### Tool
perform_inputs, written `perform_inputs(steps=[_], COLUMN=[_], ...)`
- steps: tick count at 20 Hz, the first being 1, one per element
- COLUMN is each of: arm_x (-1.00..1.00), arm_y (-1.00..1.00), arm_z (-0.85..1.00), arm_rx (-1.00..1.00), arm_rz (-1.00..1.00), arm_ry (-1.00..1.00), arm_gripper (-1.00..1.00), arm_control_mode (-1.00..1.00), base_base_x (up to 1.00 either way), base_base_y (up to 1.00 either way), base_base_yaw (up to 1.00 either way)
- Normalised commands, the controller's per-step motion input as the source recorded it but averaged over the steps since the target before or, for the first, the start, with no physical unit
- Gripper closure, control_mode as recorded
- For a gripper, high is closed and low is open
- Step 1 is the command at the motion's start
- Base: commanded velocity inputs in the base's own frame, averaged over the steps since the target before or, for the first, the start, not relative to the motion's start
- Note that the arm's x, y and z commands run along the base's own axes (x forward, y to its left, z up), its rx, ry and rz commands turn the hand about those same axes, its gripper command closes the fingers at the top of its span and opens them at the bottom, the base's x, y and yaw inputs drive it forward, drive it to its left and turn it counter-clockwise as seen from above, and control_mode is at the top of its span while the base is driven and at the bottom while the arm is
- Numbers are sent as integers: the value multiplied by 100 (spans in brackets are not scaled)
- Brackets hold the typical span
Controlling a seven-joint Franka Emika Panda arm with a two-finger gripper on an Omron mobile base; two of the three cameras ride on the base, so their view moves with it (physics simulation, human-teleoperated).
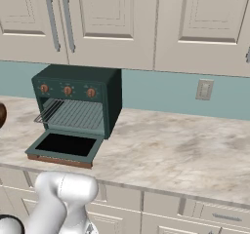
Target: Pick up the heated bread from the toaster oven and place it in the bowl. Then move the bread bowl to the dining counter.
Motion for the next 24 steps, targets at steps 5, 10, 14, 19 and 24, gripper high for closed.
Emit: perform_inputs(steps=[5, 10, 14, 19, 24], arm_x=[-60, -38, -32, -7, 0], arm_y=[-90, -100, -100, -70, -4], arm_z=[100, 81, 52, 3, 0], arm_rx=[9, 11, 20, 6, 0], arm_rz=[-36, -25, -15, -2, 1], arm_ry=[3, 12, 8, 0, 0], arm_gripper=[100, 100, 100, 100, 100], arm_control_mode=[-100, -100, -100, -100, 100], base_base_x=[0, 0, 0, 0, -50], base_base_y=[0, 0, 0, 0, -35], base_base_yaw=[0, 0, 0, 0, 28])
